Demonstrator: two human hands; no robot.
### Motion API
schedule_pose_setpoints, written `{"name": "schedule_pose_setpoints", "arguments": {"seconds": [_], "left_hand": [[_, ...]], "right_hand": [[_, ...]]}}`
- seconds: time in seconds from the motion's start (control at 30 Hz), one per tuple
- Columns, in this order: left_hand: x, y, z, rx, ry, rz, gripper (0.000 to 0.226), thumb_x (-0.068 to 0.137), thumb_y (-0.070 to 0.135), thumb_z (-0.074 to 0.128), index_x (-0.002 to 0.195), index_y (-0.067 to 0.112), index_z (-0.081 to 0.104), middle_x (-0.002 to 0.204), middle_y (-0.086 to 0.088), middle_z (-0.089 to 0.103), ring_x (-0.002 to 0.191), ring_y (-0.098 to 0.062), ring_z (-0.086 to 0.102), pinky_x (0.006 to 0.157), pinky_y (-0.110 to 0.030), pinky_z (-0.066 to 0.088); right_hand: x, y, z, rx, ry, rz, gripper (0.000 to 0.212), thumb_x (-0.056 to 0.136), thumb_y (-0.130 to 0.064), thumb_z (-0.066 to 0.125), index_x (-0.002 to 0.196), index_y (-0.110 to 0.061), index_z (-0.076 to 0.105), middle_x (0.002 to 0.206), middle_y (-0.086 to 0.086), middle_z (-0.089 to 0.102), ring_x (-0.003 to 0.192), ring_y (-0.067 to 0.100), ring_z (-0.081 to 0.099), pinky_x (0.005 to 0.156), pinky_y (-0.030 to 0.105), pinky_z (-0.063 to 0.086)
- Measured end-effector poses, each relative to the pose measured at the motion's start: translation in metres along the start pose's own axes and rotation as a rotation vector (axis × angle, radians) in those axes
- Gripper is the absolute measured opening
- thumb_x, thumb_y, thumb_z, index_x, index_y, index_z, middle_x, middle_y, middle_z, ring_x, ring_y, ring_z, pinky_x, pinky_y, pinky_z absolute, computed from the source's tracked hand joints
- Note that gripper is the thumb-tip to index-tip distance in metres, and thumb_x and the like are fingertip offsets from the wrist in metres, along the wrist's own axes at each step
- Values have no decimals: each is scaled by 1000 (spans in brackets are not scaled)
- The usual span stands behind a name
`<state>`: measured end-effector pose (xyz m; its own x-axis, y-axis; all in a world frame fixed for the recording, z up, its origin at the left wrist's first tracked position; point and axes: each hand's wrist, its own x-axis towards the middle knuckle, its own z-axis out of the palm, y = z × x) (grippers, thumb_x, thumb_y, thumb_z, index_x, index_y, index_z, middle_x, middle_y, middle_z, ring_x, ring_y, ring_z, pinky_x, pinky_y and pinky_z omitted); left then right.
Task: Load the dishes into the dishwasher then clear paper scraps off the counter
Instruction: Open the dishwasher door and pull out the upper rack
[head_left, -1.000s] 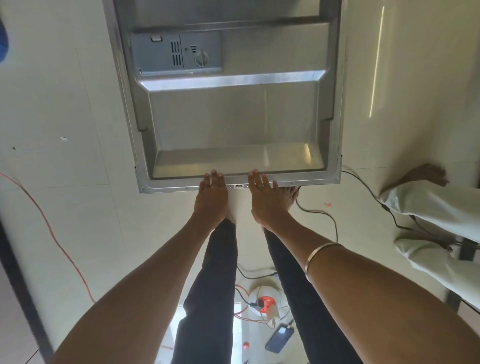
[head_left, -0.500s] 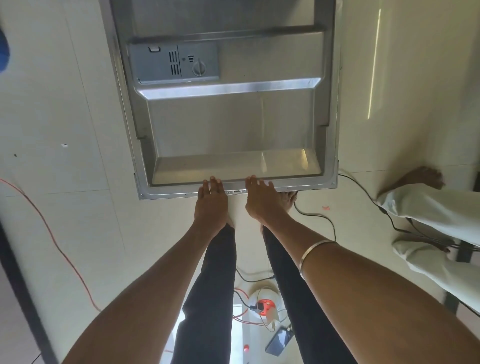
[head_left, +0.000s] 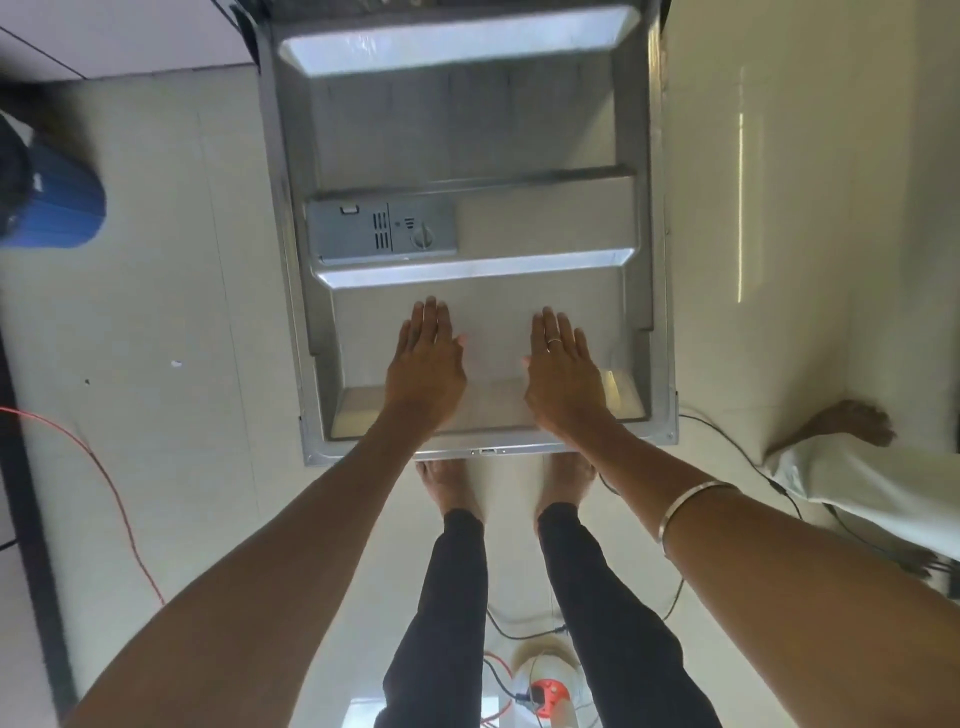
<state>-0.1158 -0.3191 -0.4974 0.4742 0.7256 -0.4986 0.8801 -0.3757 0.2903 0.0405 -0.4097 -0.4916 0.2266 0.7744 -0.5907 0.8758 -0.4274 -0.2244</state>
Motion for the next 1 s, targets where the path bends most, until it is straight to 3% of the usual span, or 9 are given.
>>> {"name": "schedule_pose_setpoints", "arguments": {"seconds": [0.27, 0.43, 0.57, 0.8, 1.0], "left_hand": [[69, -7, -85, 40, 212, 107, 56, 106, 19, 30, 155, -1, 13, 163, -19, 11, 152, -29, 6, 124, -37, 4], [112, -7, -133, 102, 340, 229, 58, 103, 16, 41, 152, -6, 18, 160, -24, 18, 150, -35, 13, 122, -49, 19], [148, 3, -174, 72, 439, 171, 57, 105, 18, 34, 153, -5, 14, 162, -22, 11, 151, -34, 6, 124, -46, 12], [186, 17, -262, 134, 624, 242, 60, 105, 12, 35, 155, -3, 6, 163, -21, 2, 152, -31, -3, 124, -46, 11], [191, 22, -327, 205, 772, 334, 67, 102, 6, 43, 154, -3, 2, 163, -21, 0, 152, -32, -4, 123, -47, 13]], "right_hand": [[76, 0, -103, -12, 171, -24, 63, 105, -23, 32, 155, 0, 1, 163, 18, -2, 151, 31, -3, 124, 42, 2], [120, -4, -167, -1, 306, -56, 63, 104, -22, 33, 155, -1, 2, 163, 16, -2, 151, 31, -2, 123, 42, 3], [151, -8, -215, -5, 425, -116, 62, 103, -17, 36, 155, -1, 6, 163, 16, 3, 151, 30, 1, 123, 41, 4], [175, -22, -283, 1, 595, -204, 61, 102, -8, 38, 155, 1, 9, 163, 17, 7, 151, 30, 3, 124, 40, 6], [172, -46, -334, -4, 814, -209, 86, 87, 8, 49, 155, -2, -3, 163, 17, -5, 151, 28, -3, 124, 42, 10]]}}
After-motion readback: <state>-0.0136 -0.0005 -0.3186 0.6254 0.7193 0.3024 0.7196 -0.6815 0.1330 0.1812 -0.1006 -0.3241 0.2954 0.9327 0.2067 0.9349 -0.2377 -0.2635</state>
